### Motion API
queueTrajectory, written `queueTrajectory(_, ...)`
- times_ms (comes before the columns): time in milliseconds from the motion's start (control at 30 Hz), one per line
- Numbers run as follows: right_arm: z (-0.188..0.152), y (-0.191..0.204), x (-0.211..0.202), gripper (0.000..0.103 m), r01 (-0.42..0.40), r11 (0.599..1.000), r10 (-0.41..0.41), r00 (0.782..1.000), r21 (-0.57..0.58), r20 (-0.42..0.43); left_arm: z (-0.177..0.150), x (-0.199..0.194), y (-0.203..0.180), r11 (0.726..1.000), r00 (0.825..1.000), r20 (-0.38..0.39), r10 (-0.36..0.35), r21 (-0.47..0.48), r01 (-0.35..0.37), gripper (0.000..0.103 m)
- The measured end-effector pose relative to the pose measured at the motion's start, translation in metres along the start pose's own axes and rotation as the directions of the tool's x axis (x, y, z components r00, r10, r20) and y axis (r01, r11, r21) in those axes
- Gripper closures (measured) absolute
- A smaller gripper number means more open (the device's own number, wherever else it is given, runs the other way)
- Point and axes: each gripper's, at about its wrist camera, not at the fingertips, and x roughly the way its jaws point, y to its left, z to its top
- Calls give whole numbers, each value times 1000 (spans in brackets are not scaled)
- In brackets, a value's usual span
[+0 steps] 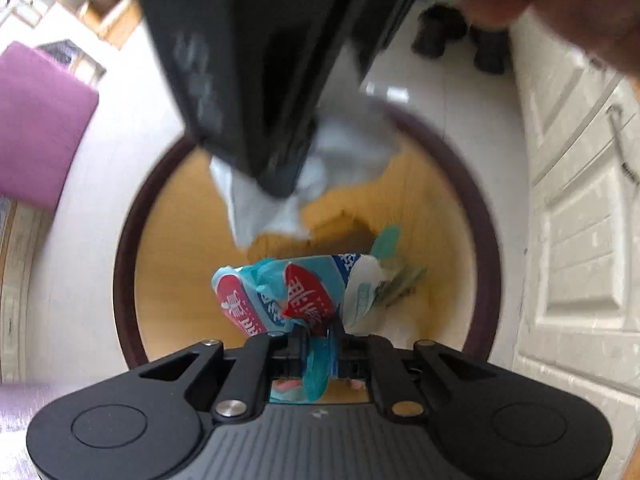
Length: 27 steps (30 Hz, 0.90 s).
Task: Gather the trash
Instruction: 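Open the left tool dropping the wrapper while the right tool drops the tissue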
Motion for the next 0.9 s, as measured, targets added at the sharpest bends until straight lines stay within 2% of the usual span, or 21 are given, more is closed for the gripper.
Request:
queueTrajectory(33,-1,-1,2,76,-1,1000,1,1000,7,-3,-2,4,1,1000,1000,-29,6,-13,-6,93)
queueTrajectory(100,-2,-2,4,50,-15,999,15,1000,38,-15,-4,9,5,999,998,-55,1,-41,-3,93)
queueTrajectory(233,-2,-3,-6,44,-32,998,32,999,51,9,-3,4,17,990,999,-24,-47,-134,44,92)
queueTrajectory(300,1,-3,-11,40,-28,999,27,999,45,26,-5,3,22,979,997,-10,-74,-189,71,88)
queueTrajectory(400,1,-3,-16,40,-15,999,14,999,35,35,-8,2,27,966,994,-7,-109,-236,104,81)
queueTrajectory(467,-1,-5,-17,40,-6,999,5,999,31,31,-9,1,29,956,991,-5,-133,-266,127,61)
queueTrajectory(500,-2,-5,-17,40,0,1000,0,1000,26,27,-9,0,31,950,990,-5,-143,-281,136,56)
queueTrajectory(567,-1,-6,-18,40,15,1000,-15,1000,8,15,-9,-2,33,940,988,1,-153,-309,146,35)
queueTrajectory(633,-2,-3,-18,40,23,1000,-23,1000,-9,8,-11,-5,33,927,987,13,-158,-342,153,24)
queueTrajectory(700,-1,-2,-21,38,29,999,-29,1000,-29,1,-13,-11,41,907,984,33,-173,-385,172,20)
queueTrajectory(767,-2,0,-24,35,39,998,-39,999,-43,4,-14,-17,45,882,982,54,-180,-432,185,9)
queueTrajectory(833,-5,3,-26,34,45,997,-45,999,-69,3,-11,-22,42,871,983,71,-168,-457,182,5)
queueTrajectory(900,-7,7,-31,28,47,995,-47,999,-92,8,-14,-31,37,855,983,91,-159,-485,183,2)
